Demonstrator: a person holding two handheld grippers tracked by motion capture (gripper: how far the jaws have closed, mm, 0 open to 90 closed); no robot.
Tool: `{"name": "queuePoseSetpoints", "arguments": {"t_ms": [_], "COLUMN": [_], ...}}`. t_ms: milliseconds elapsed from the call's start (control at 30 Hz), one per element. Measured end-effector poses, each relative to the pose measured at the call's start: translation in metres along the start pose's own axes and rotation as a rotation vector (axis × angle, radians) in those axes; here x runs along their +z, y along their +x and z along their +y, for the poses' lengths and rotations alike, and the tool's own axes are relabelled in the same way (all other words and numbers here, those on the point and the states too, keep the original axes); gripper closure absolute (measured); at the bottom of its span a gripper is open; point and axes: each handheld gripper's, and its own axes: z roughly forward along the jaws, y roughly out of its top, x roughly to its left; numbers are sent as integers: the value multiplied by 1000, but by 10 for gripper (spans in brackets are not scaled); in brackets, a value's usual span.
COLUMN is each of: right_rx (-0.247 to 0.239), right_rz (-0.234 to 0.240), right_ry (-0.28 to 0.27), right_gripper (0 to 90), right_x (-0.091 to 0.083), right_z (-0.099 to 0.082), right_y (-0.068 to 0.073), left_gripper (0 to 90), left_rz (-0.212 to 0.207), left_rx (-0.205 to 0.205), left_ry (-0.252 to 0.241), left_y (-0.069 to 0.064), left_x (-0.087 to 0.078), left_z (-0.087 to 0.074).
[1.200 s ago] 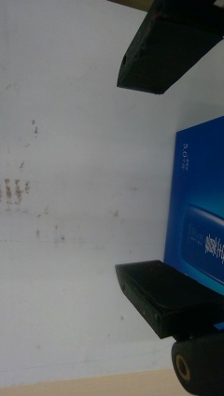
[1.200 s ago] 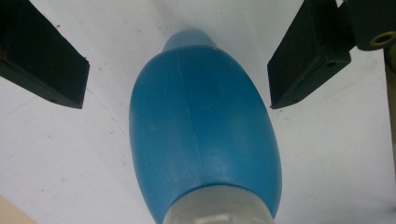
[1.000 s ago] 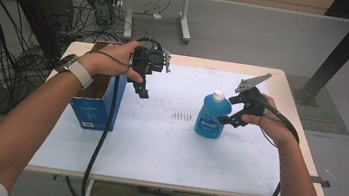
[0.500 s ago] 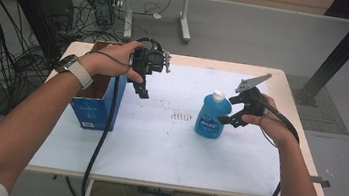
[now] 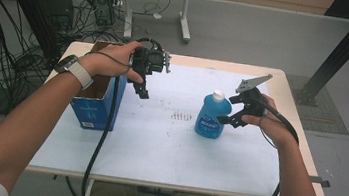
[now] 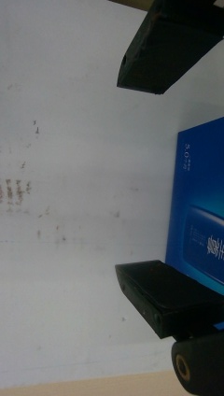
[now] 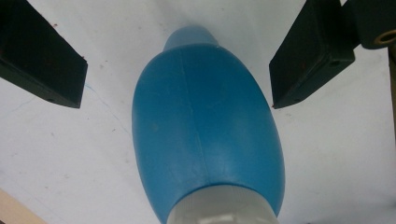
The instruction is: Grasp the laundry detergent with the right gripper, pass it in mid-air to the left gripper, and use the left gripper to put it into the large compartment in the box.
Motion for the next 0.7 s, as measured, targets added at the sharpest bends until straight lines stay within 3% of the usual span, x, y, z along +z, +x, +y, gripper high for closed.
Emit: {"name": "queuePoseSetpoints", "arguments": {"t_ms": [700], "right_rx": [-6], "right_rz": [17], "right_ry": [-35], "right_gripper": [56], "right_x": [10], "right_z": [-3], "right_y": [2], "left_gripper": [103], "left_rz": [-8], "left_rx": [-8], "left_ry": [4], "left_y": [0], "left_x": [4], "left_z": [-3]}}
